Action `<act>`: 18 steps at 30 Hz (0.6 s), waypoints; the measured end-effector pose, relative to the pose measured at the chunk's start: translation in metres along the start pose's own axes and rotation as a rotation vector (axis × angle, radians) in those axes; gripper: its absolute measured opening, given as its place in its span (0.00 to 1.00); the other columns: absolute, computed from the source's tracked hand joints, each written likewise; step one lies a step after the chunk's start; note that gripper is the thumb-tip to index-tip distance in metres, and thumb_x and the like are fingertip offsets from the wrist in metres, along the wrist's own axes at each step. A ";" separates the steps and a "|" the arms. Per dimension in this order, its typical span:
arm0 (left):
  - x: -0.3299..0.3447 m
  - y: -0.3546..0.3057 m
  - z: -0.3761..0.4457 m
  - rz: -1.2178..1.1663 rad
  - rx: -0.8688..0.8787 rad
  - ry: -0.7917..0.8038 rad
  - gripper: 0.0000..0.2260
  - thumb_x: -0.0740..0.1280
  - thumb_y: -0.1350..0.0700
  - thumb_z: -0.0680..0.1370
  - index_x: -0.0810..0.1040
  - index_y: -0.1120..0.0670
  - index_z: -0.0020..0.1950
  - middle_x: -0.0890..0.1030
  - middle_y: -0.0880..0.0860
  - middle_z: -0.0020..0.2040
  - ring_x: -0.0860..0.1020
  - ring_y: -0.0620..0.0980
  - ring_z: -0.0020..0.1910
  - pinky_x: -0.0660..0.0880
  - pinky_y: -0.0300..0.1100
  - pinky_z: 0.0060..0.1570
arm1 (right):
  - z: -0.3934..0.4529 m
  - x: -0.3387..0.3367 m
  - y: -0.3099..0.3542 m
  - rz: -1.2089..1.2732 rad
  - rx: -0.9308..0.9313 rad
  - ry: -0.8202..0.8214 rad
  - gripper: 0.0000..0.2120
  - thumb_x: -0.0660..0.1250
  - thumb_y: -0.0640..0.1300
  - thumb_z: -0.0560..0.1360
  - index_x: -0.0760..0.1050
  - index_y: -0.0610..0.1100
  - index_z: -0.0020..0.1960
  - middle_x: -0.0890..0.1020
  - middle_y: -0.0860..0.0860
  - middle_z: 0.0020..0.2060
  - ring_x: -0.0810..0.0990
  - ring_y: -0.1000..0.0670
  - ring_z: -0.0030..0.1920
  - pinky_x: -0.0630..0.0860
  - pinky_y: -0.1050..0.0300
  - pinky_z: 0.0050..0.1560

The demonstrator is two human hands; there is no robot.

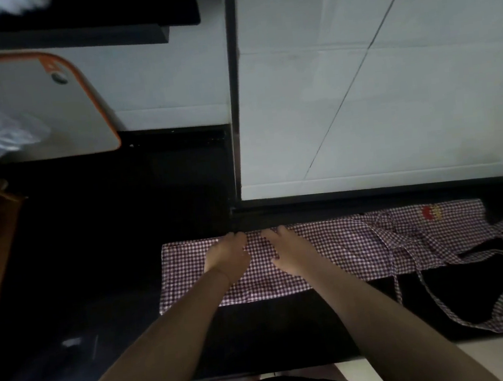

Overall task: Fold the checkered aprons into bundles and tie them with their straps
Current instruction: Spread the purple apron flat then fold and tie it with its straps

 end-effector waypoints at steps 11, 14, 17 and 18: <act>0.030 -0.131 0.021 0.052 0.096 -0.002 0.20 0.63 0.53 0.79 0.67 0.52 0.71 0.69 0.54 0.65 0.71 0.54 0.63 0.75 0.49 0.56 | -0.055 -0.056 -0.201 -0.138 0.519 -0.212 0.34 0.70 0.50 0.74 0.58 0.46 0.74 0.66 0.42 0.69 0.67 0.41 0.68 0.68 0.43 0.66; 0.047 -0.182 0.029 0.026 0.087 -0.012 0.21 0.65 0.50 0.79 0.68 0.52 0.71 0.68 0.54 0.68 0.69 0.53 0.65 0.75 0.49 0.56 | -0.063 -0.054 -0.244 -0.110 0.511 -0.136 0.33 0.71 0.49 0.74 0.59 0.46 0.73 0.67 0.42 0.68 0.67 0.41 0.68 0.67 0.42 0.66; 0.072 -0.225 0.037 0.134 0.035 0.028 0.29 0.67 0.41 0.76 0.64 0.50 0.73 0.64 0.55 0.72 0.65 0.57 0.70 0.72 0.56 0.62 | -0.060 -0.049 -0.269 -0.020 0.418 -0.059 0.30 0.70 0.47 0.74 0.61 0.45 0.72 0.68 0.42 0.68 0.69 0.41 0.68 0.68 0.41 0.67; 0.083 -0.241 0.040 0.186 -0.016 0.050 0.35 0.68 0.37 0.74 0.61 0.50 0.75 0.62 0.56 0.74 0.63 0.59 0.72 0.70 0.59 0.64 | -0.060 -0.051 -0.282 -0.002 0.380 -0.066 0.29 0.70 0.46 0.74 0.63 0.45 0.71 0.69 0.42 0.66 0.70 0.41 0.67 0.70 0.42 0.66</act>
Point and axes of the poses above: each hand's wrist, its own z-axis towards the middle knuckle, its own x-axis out of the palm, y = z × x, the point moved 9 cm from there along z, towards the middle knuckle
